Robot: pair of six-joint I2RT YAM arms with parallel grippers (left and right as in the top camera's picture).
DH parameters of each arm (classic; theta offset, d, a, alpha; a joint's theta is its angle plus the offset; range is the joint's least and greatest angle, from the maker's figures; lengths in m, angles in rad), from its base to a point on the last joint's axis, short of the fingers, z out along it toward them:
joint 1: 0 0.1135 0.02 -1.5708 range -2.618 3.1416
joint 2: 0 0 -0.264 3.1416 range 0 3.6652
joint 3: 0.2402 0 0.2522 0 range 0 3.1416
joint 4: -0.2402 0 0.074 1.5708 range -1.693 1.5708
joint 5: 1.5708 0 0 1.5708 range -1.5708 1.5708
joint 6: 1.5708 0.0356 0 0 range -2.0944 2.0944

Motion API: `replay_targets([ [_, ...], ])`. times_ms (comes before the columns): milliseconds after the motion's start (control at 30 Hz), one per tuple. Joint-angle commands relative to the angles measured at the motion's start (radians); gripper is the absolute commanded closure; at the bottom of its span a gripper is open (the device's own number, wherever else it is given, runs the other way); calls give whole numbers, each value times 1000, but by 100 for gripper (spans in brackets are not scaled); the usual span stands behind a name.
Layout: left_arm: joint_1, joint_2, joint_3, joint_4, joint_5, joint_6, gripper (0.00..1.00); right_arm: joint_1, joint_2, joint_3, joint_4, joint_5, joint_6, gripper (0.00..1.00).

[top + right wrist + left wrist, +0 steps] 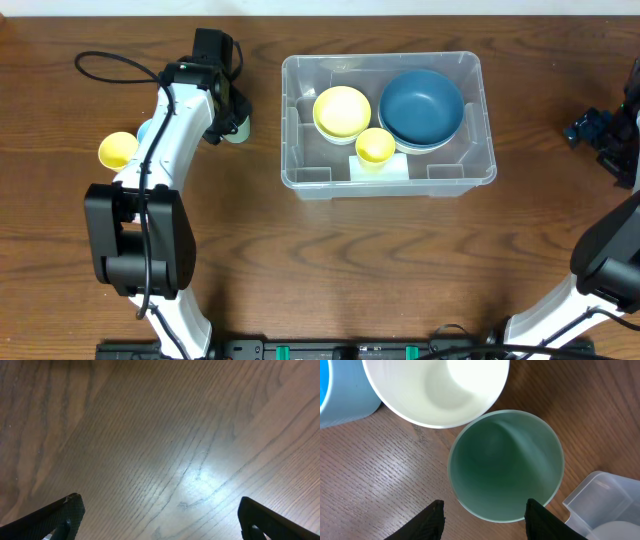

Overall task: Pack container
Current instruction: 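Move the left gripper back to the cups on the left, then grasp the mint green cup with the left gripper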

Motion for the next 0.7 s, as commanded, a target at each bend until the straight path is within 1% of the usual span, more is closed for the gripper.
replay_targets([
  [0, 5, 29, -21, 1, 0, -17, 47, -1, -5, -4, -1, 14, 21, 1],
  [167, 10, 60, -28, 1, 1, -17, 47, -1, -5, -4, -1, 14, 21, 1],
  [267, 11, 68, -28, 3, 1, -17, 49, -1, -5, -4, -1, 14, 21, 1],
  [333, 11, 70, -28, 7, 0, -16, 58, -1, -5, -4, -1, 14, 21, 1],
  [400, 11, 71, -28, 14, 0, -16, 64, -1, -5, -4, -1, 14, 21, 1],
  [500, 11, 71, -28, 21, 0, -16, 79, -1, -5, -4, -1, 14, 21, 1],
  [533, 11, 71, -28, 20, 0, -11, 85, -1, -5, -4, -1, 14, 21, 1],
  [600, 11, 70, -28, 20, 1, 7, 94, -1, -5, -4, -1, 14, 21, 1],
  [667, 11, 70, -28, 20, 4, 35, 94, -1, -5, -4, -1, 14, 21, 1],
])
